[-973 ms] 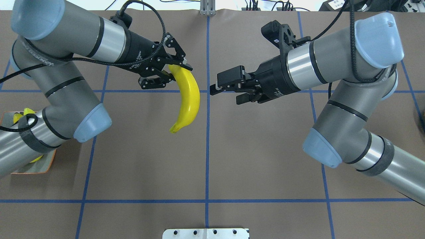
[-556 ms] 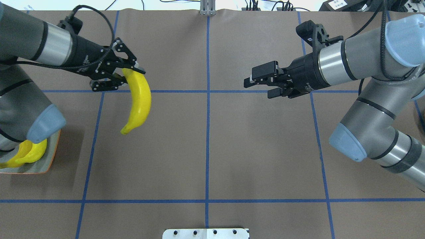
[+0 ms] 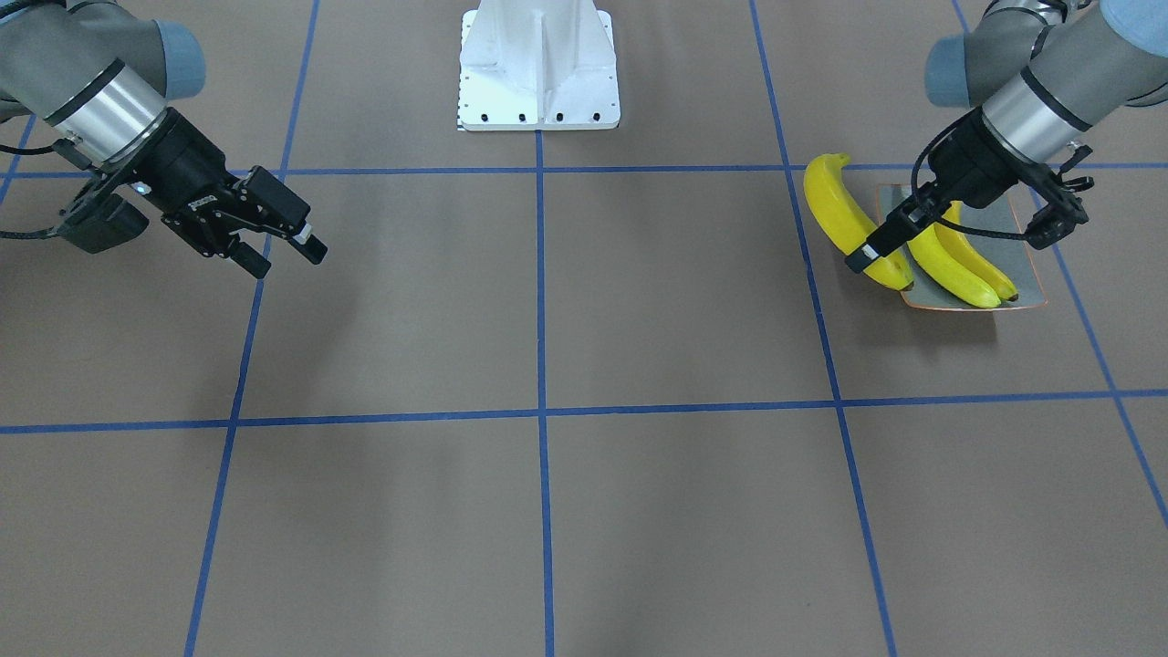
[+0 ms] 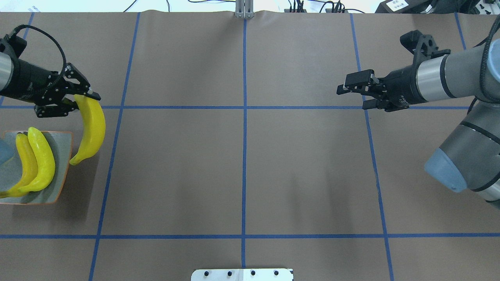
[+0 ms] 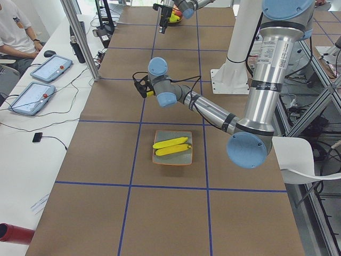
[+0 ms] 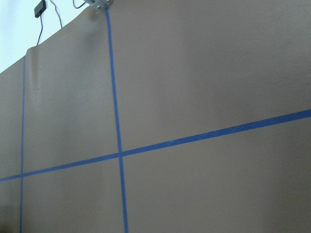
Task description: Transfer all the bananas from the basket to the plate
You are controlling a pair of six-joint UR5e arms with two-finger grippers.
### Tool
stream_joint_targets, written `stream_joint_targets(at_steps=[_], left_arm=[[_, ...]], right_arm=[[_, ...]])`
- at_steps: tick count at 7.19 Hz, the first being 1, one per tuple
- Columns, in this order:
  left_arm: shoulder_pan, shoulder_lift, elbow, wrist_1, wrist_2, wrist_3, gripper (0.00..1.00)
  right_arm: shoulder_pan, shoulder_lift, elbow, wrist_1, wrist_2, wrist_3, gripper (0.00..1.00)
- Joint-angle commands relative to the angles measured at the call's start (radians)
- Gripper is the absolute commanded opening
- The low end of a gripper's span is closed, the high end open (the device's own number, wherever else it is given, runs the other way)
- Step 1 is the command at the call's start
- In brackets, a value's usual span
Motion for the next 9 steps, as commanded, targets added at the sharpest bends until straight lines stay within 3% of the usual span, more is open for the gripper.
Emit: stream_joint_targets(at_steps=[1,2,4,9], left_arm=[[0.004,0.074,-0.003,0.13,0.016,0.228,0.0],[0.008,0.137,0.0,0.141,0.063,0.365,0.0],[0.01,0.157,-0.002,0.251,0.131,0.543,0.0],[0.041,0.157,0.032,0.322,0.2,0.533,0.0]], right_arm=[[0.006,-0.049,-0.012,-0.004,-0.064,-0.002,1.0],[0.006,-0.055,-0.028,-0.004,-0.089,-0.017,1.0],[0.003,-0.052,-0.045,-0.004,-0.108,-0.019,1.0],[0.005,-0.057,-0.043,-0.004,-0.108,-0.017,1.0]])
